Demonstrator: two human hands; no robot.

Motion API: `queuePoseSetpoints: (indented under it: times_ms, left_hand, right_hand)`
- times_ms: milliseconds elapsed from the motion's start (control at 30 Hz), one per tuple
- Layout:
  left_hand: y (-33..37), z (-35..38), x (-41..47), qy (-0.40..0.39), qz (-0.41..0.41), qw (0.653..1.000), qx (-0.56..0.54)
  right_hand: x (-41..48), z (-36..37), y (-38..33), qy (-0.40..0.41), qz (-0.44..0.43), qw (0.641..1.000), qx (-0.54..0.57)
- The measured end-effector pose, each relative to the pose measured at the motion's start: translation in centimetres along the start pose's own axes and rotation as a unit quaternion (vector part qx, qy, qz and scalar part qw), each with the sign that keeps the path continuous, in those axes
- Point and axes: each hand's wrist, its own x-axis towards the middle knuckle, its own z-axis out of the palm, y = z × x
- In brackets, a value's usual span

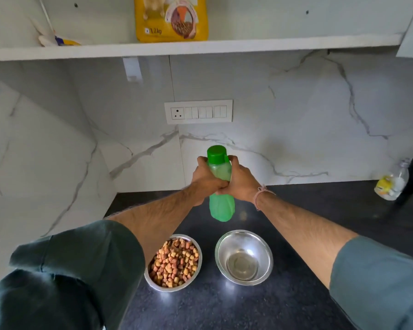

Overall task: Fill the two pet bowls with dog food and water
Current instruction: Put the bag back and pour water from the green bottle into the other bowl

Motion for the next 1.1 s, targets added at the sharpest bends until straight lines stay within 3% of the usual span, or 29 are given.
queuePoseSetpoints:
  times_ms: [200, 533, 700, 800, 933, 1100]
  left_hand:
    - [-2.8, 2.1, 2.8, -0.061, -0.048, 0.997, 0.014]
    - [-5.4, 3.8, 6.2, -0.123, -0.044, 0.989, 0.069]
    - [-4.2, 2.2, 8.1, -0.175, 0.005, 0.973, 0.151]
    - [-2.8, 1.0, 9.1, -0.184, 0.093, 0.971, 0.117]
    - [-1.5, 1.1, 10.3, -0.182, 0.195, 0.937, 0.227]
    - [-1.4, 2.0, 9.8, -0.156, 0.205, 0.915, 0.311]
  right_hand:
    - [2.1, 3.8, 5.6, -0.013, 0.039, 0.999, 0.018]
    - [5.2, 6.1, 10.6, -0.052, 0.091, 0.993, 0.045]
    - [6.4, 6.0, 10.6, -0.072, 0.114, 0.982, 0.13]
    - [6.5, 6.5, 10.7, -0.06, 0.101, 0.985, 0.125]
    - [6.5, 6.7, 10.8, -0.054, 0.1, 0.988, 0.102]
    - [6.4, 7.9, 10.8, -0.001, 0.122, 0.988, 0.095]
